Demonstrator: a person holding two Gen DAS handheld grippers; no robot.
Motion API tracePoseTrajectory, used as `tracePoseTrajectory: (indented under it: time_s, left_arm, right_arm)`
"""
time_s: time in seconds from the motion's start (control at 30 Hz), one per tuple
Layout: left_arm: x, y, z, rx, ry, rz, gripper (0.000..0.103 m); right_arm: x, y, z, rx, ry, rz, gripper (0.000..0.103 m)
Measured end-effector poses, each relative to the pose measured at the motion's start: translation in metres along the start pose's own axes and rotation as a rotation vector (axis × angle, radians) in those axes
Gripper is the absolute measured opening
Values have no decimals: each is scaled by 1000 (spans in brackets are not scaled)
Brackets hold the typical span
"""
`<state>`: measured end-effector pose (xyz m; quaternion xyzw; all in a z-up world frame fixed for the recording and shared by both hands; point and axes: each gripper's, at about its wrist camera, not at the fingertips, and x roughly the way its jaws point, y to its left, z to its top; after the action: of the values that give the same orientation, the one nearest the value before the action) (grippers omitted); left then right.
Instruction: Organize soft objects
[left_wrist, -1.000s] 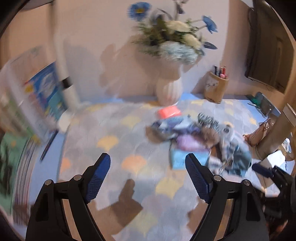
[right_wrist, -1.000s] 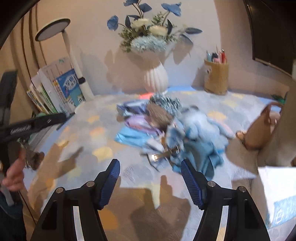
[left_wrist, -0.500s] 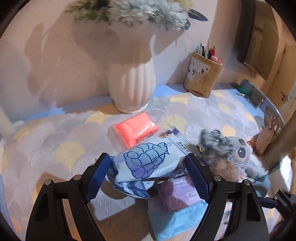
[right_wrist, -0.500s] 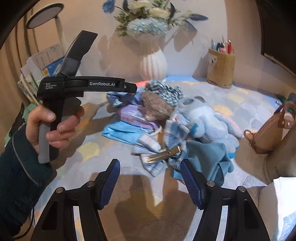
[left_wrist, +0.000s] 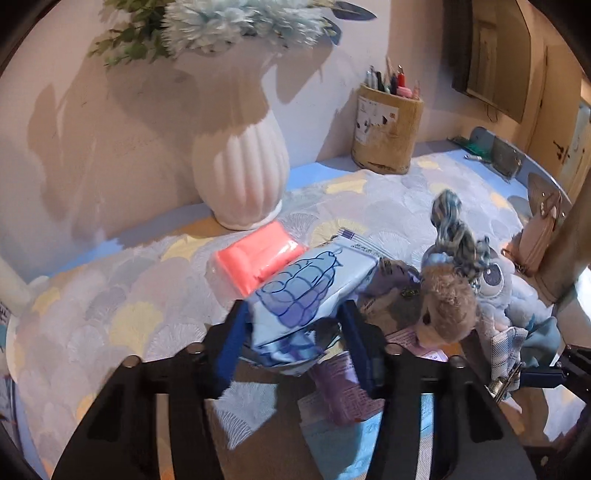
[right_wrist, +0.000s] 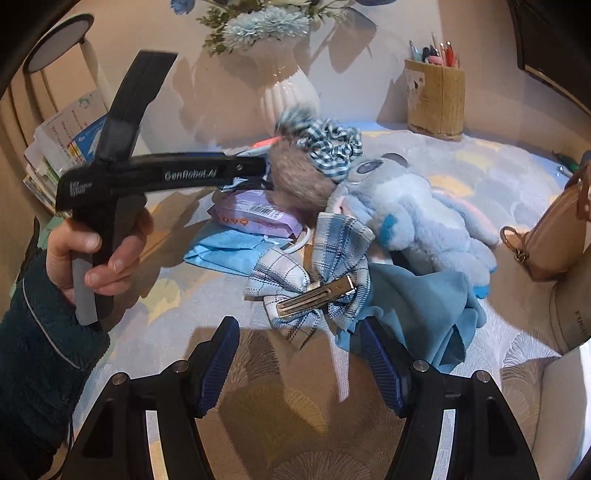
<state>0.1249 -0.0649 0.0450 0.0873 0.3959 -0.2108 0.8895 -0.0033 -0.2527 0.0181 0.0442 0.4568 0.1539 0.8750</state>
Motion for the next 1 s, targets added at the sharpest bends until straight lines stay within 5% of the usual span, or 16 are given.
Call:
tracePoseTrajectory:
  time_s: [0.33, 0.53, 0.73, 0.9, 1.0]
  left_arm:
    - [-69, 10, -19, -92, -94, 62, 40]
    - [-110, -3, -75, -171, -34, 198, 40]
    - [-123, -14, -119, -252, -3, 233, 42]
    - [-130, -33, -139, -214, 57, 36, 51]
    - [-138, -39, -143, -184, 77, -83, 51]
  right_arm:
    - [-11, 5, -4, -35, -69, 4, 66]
    - [-21, -3, -5, 25, -79, 35, 66]
    - [-11, -16, 1, 203, -8, 121, 58]
    - [9, -34, 13, 457, 59, 68, 58]
    - [12, -28, 21, 451, 36, 20, 58]
